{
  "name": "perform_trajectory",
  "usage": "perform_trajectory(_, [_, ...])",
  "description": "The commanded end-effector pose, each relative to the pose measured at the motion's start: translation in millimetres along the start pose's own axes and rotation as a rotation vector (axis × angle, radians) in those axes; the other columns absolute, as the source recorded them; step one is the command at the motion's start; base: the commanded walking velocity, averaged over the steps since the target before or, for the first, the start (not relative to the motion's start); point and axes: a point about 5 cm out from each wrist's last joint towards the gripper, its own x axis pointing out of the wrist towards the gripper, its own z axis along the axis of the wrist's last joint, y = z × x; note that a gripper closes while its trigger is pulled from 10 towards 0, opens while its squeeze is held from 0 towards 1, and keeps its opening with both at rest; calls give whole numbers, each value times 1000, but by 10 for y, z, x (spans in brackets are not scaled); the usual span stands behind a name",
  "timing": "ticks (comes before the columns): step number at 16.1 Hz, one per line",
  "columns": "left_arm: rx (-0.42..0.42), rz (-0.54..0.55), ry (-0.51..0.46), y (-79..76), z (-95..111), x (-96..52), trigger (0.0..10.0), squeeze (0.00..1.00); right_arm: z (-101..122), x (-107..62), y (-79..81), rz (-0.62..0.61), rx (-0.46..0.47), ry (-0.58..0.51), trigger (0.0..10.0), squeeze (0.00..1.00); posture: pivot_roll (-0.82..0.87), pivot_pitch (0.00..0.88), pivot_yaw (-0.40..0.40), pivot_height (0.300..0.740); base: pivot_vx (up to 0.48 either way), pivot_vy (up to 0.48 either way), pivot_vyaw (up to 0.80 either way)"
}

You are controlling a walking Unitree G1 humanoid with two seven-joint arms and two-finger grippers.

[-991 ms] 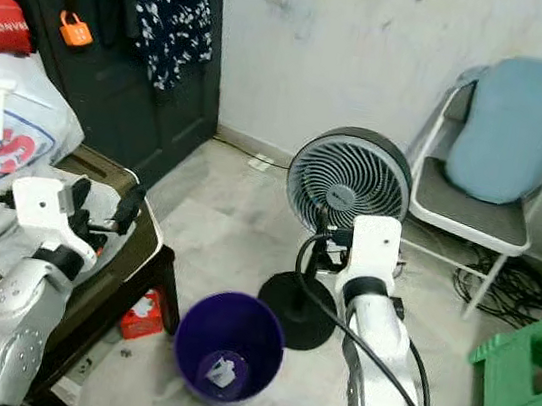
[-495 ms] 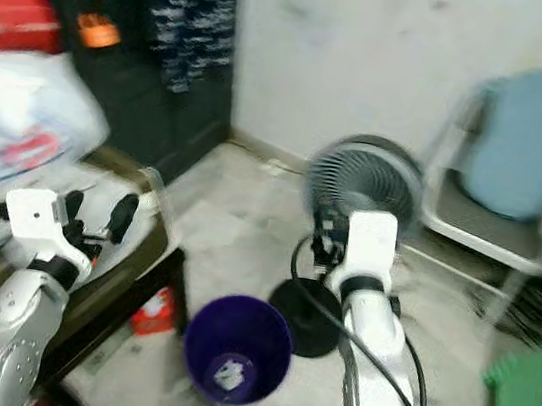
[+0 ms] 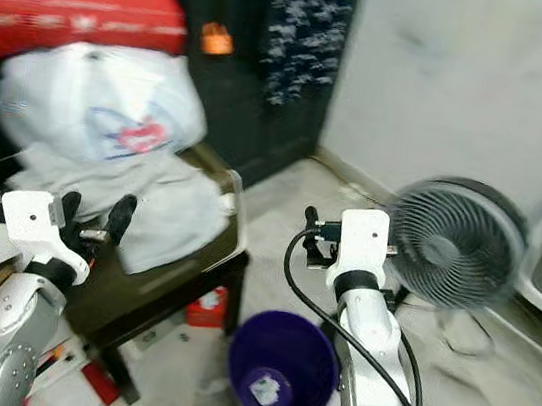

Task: Clean up the room

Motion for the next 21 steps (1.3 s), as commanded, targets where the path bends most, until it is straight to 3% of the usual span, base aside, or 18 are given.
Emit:
perform_trajectory(1, [19,0,-20,-30,67,22,10000,0,48,-6,-16,-2,3,-17,10000,0,-93,0,-15,740,0,0,800])
perform_trajectory(21, [97,19,-58,-24,161,124,10000,0,91,83,41,11,22,-46,10000,0,-74,0,-16,740,0,0,800])
